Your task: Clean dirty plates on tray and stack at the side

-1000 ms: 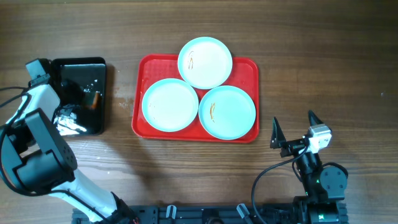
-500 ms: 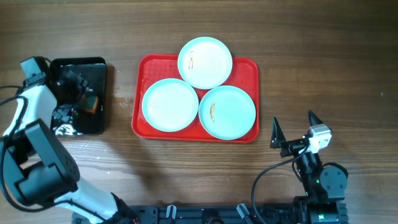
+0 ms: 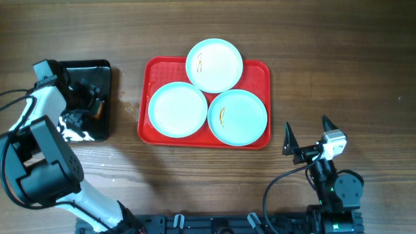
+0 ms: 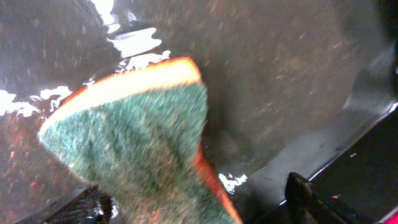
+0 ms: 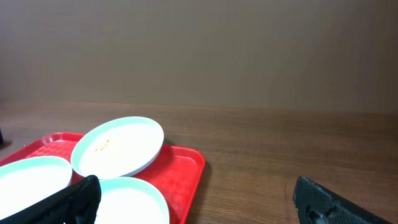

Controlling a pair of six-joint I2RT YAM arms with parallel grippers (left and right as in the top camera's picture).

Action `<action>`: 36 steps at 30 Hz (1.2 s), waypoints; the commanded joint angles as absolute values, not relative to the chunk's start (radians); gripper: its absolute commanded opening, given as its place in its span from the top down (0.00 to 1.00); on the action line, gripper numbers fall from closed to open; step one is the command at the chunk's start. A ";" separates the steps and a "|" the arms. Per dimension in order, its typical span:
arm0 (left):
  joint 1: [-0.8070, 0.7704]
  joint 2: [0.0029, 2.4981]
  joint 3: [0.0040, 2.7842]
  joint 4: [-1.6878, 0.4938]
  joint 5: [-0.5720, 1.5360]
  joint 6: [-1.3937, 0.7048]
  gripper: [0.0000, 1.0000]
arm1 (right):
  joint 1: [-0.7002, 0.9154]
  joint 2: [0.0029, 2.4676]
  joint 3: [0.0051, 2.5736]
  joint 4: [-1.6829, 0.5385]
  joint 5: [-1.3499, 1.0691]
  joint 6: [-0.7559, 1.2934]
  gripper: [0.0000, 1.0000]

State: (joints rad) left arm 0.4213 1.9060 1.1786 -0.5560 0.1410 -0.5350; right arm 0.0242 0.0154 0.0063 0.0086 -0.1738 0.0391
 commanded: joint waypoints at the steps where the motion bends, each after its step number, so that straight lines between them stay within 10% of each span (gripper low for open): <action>1: 0.419 1.954 1.176 -0.551 0.062 -0.531 0.27 | 0.019 0.010 0.005 0.012 -0.156 0.028 0.00; 11: 0.419 1.960 1.176 -0.566 -0.062 -0.516 0.95 | 0.019 0.010 0.005 0.012 -0.156 0.028 0.00; 36: 0.421 1.492 1.309 -0.584 0.093 -0.430 0.96 | 0.019 0.010 0.005 0.012 -0.155 0.028 0.00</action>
State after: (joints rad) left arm 0.4198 1.4715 1.3140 -0.5762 0.0879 -0.4679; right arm 0.0242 0.0154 0.0063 0.0082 -0.1741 0.0391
